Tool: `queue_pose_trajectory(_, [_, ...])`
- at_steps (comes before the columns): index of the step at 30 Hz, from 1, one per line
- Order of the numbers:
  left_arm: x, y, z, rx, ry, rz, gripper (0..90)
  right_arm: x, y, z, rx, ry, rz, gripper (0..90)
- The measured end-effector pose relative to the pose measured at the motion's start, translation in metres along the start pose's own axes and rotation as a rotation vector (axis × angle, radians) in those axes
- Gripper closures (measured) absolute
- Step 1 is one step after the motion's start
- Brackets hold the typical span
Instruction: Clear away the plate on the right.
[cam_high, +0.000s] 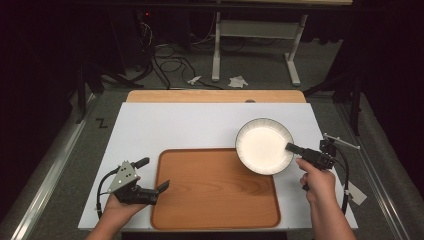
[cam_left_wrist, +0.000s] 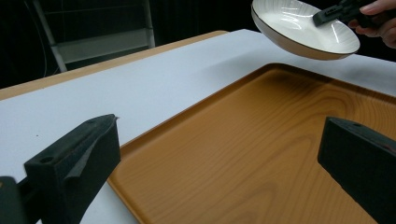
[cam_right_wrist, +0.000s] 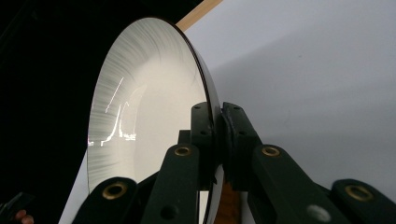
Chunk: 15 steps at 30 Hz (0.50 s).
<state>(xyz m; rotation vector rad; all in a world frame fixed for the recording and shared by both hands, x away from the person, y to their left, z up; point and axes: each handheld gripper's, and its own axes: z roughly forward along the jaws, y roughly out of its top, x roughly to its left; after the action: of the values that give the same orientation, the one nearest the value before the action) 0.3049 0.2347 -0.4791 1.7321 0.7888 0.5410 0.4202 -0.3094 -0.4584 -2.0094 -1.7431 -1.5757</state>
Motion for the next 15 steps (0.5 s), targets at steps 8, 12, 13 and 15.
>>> queue_pose_trajectory(8, [-0.001,0.000,0.000,0.002,-0.005,0.000,0.3,0.022,-0.006,0.018,0.038,0.049,-0.032,85.3])
queue_pose_trajectory(12, [0.000,0.000,0.000,0.000,-0.002,-0.003,0.3,0.032,-0.010,0.027,0.058,0.068,-0.045,85.3])
queue_pose_trajectory(13, [0.000,0.000,0.000,0.001,-0.003,-0.001,0.3,0.035,-0.012,0.029,0.060,0.071,-0.046,85.3])
queue_pose_trajectory(15, [0.000,0.000,0.000,0.000,-0.004,-0.001,0.3,0.039,-0.014,0.032,0.069,0.078,-0.062,85.3])
